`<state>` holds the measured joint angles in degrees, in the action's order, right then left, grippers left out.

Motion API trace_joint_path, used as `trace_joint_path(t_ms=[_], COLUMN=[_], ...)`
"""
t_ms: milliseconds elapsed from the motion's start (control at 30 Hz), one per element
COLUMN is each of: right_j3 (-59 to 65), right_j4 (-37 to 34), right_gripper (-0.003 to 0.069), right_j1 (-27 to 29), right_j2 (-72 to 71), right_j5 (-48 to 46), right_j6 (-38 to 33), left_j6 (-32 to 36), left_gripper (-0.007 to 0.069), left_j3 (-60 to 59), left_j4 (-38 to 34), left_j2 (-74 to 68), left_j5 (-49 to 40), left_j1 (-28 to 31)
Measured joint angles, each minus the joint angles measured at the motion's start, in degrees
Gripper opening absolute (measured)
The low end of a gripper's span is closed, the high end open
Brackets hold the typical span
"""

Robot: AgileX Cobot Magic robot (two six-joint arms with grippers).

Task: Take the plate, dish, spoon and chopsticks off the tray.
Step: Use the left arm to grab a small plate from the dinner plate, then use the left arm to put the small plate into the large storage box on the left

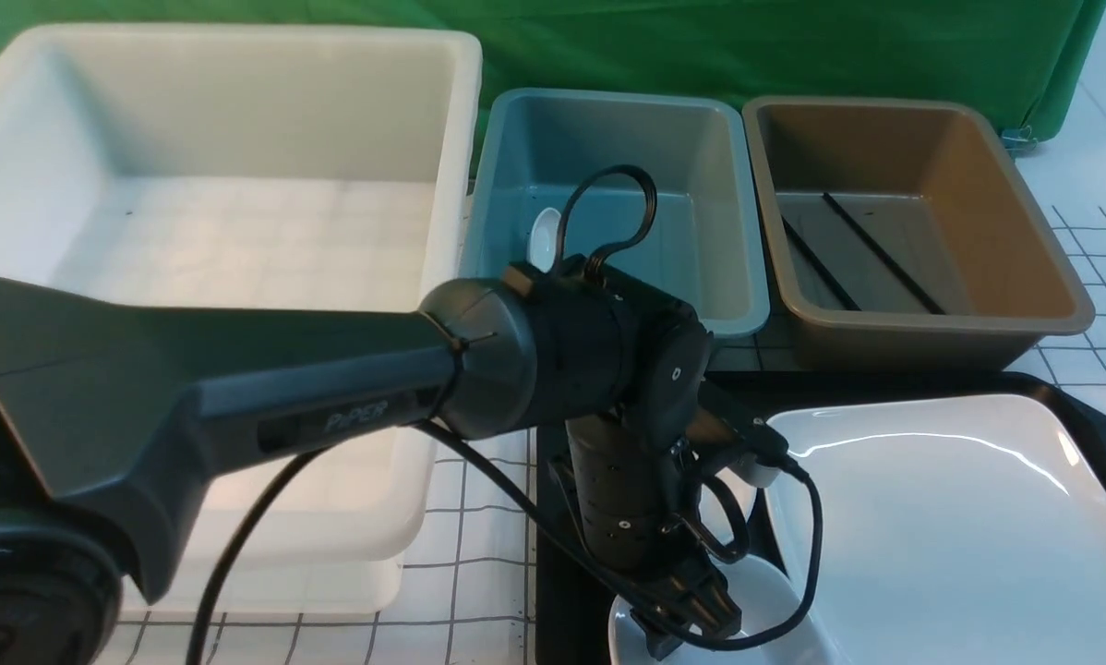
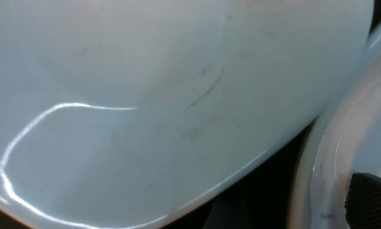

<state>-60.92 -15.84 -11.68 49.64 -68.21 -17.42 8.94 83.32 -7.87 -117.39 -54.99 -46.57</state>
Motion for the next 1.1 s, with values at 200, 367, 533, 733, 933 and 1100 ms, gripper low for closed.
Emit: trace_joint_path(t_ms=[200,367,533,733,933,1100], right_j3=[0.0,0.0,0.0,0.0,-4.9,-11.8], right_j4=[-0.3,-0.6,-0.7,-1.5,-8.9,-17.8], right_gripper=[0.0014,0.002,0.0026,0.0032,0.0038,0.0038], right_j1=[0.0,0.0,0.0,0.0,0.0,-1.2], right_j2=[0.0,0.0,0.0,0.0,0.3,3.9], right_j5=[-0.7,-1.3,-1.3,-1.1,-0.9,-1.5], right_j6=[-1.2,-2.1,-2.2,-2.7,-9.6,-17.8], left_j6=[-0.1,-1.4,-3.1,-3.7,-4.9,-4.3], left_gripper=[0.0202,0.0156,0.0078,0.0013,0.0013,0.0013], left_j3=[0.3,0.7,0.7,0.3,0.9,2.0], left_j4=[-1.9,-2.5,-1.9,-1.5,-4.0,-7.9], left_j2=[-0.6,0.1,3.3,10.8,20.7,29.0], left_j5=[-0.5,-3.1,-4.6,-5.4,-4.0,-2.6], left_j1=[0.0,0.1,0.1,0.1,3.1,12.5])
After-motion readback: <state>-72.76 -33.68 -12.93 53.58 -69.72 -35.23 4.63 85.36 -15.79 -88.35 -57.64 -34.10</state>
